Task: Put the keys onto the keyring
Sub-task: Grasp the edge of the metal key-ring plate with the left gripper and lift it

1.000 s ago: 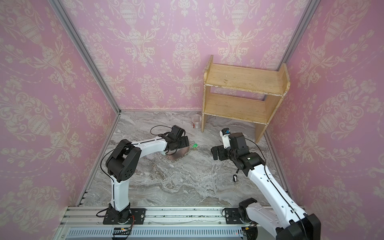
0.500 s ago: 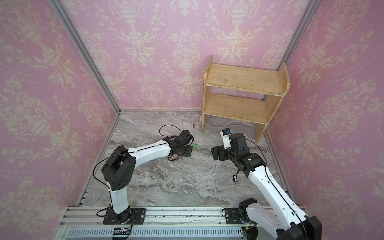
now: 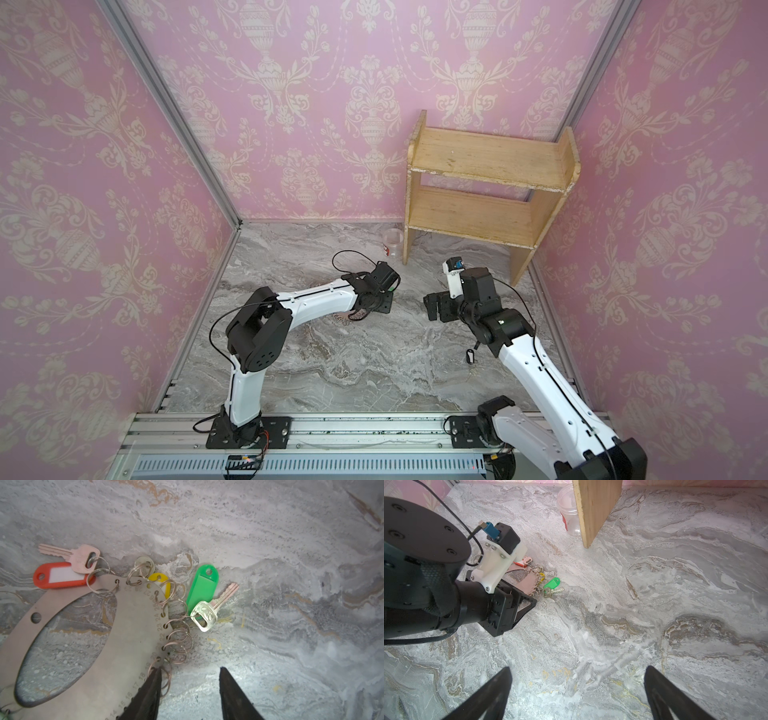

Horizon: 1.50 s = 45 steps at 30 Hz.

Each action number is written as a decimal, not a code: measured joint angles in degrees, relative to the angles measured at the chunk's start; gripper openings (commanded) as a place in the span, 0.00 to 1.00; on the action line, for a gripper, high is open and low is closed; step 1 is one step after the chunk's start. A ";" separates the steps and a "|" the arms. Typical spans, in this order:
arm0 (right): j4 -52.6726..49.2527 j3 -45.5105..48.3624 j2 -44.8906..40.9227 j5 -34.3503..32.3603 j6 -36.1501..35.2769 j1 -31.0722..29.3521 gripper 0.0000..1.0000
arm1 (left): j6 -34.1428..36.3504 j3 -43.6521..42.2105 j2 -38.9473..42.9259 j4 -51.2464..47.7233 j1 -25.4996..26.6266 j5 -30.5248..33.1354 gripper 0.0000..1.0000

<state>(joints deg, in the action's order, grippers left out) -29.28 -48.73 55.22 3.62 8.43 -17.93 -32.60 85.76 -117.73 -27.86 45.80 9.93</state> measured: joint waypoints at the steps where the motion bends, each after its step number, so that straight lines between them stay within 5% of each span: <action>1: 0.02 0.09 0.00 -0.02 0.00 0.00 1.00 | -0.33 0.52 -0.42 -0.22 0.17 0.50 0.40; 17: -0.09 1.51 -1.55 -1.11 -0.02 0.00 1.00 | -1.86 4.68 -6.10 -3.93 1.86 5.55 0.29; 33: 0.07 1.97 -1.92 -1.11 -0.02 0.00 1.00 | -2.05 5.81 -6.56 -6.12 2.03 9.11 0.00; 45: 0.48 2.49 -1.99 -0.94 0.02 0.00 1.00 | 0.87 1.07 2.14 -6.10 2.25 8.55 0.00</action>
<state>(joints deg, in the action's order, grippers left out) -28.80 -46.24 53.23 2.68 8.45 -17.93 -31.73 86.83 -115.59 -33.95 48.05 18.48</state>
